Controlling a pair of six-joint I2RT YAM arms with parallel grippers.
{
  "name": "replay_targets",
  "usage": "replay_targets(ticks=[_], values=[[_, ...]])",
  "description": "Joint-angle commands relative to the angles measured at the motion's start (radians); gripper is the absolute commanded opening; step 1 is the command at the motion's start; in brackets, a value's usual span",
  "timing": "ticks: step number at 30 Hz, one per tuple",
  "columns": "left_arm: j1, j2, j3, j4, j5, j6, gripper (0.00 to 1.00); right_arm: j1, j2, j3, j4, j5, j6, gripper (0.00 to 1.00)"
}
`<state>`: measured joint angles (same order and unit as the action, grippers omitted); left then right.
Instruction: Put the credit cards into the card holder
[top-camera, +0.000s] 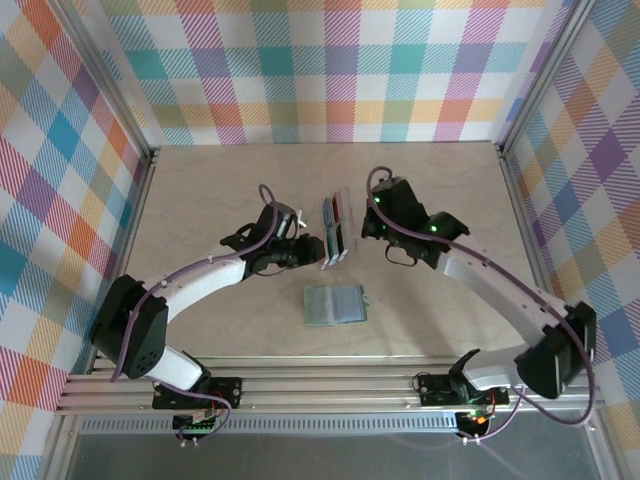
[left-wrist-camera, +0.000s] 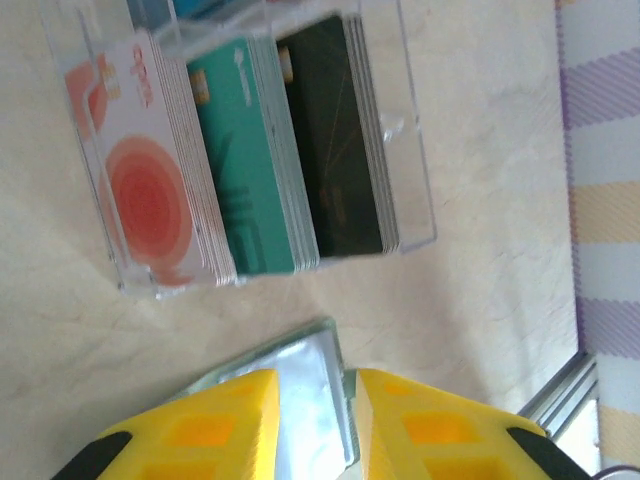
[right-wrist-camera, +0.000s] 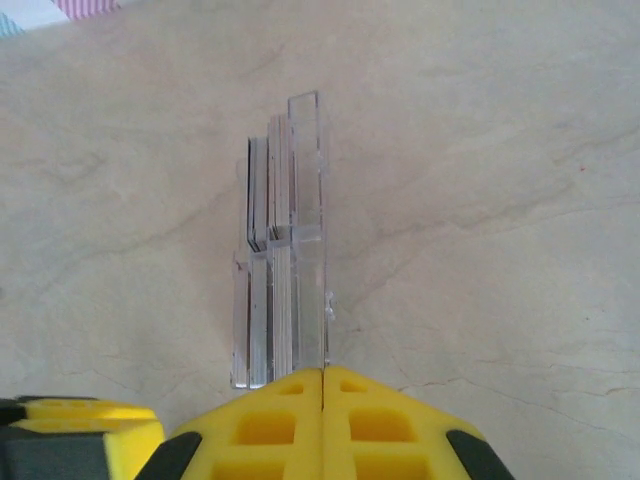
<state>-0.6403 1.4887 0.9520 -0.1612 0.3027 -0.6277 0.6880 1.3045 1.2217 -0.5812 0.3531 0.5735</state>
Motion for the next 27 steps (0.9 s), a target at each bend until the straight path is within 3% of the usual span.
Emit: replay_targets(ticks=[1, 10, 17, 27], values=[[-0.081, -0.003, -0.053, -0.006, -0.058, 0.008, 0.24, 0.005, -0.076, -0.112, 0.013, -0.055, 0.025, 0.00], [-0.152, 0.081, -0.090, 0.011, -0.115, 0.014, 0.23, 0.005, -0.297, -0.356, 0.072, -0.313, 0.069, 0.00], [-0.156, 0.088, -0.143, 0.013, -0.167, 0.019, 0.22, 0.010, -0.269, -0.484, 0.184, -0.519, 0.084, 0.00], [-0.157, 0.106, -0.182, -0.001, -0.224, 0.024, 0.21, 0.019, -0.235, -0.583, 0.293, -0.645, 0.096, 0.00]])
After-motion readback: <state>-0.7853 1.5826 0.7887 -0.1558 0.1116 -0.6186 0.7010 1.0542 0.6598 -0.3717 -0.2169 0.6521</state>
